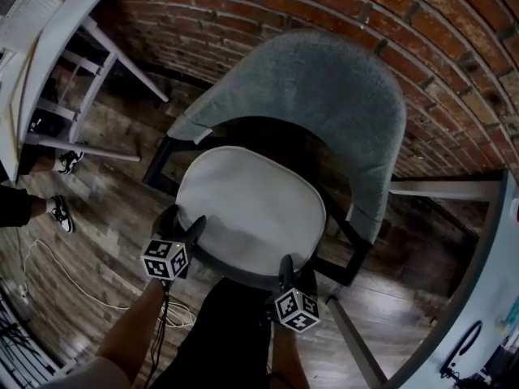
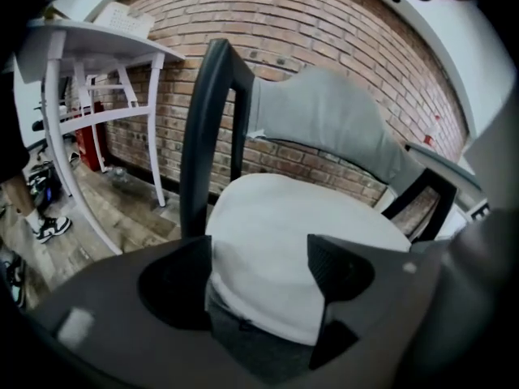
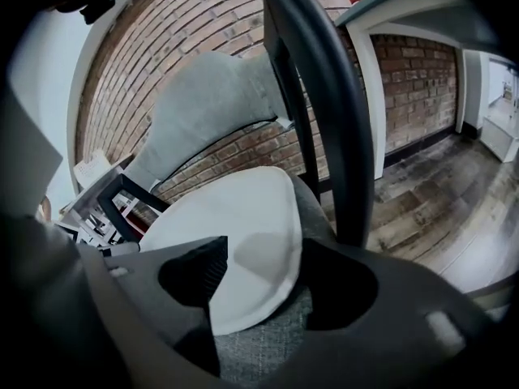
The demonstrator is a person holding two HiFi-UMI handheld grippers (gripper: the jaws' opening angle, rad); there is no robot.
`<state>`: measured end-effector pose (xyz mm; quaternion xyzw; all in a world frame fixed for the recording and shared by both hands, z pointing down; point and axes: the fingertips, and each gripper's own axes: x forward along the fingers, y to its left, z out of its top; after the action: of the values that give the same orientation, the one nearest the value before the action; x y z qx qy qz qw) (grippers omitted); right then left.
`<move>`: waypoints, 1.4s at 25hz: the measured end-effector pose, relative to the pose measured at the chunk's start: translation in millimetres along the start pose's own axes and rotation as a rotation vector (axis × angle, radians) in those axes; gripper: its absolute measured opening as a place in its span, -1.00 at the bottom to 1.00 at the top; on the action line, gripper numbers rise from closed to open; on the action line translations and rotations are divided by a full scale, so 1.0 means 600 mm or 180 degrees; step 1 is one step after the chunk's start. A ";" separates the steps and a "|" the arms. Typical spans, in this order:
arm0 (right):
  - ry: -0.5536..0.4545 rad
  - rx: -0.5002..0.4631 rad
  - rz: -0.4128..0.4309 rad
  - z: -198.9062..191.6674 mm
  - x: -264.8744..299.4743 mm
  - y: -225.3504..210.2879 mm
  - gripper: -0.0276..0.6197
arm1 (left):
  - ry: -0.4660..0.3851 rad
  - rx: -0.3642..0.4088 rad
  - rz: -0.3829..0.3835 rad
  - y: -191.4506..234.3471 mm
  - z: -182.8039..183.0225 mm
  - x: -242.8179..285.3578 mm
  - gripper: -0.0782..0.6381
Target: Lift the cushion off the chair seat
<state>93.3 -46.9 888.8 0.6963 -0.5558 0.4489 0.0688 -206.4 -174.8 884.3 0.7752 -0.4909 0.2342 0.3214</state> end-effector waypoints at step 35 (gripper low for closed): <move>-0.0257 -0.0286 0.0187 0.059 -0.062 0.039 -0.74 | -0.0288 -0.0200 -0.0036 -0.023 0.037 -0.061 -0.62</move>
<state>94.1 -50.0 832.7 0.6934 -0.5980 0.3967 0.0644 -207.5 -164.4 840.5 0.7773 -0.5076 0.1816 0.3243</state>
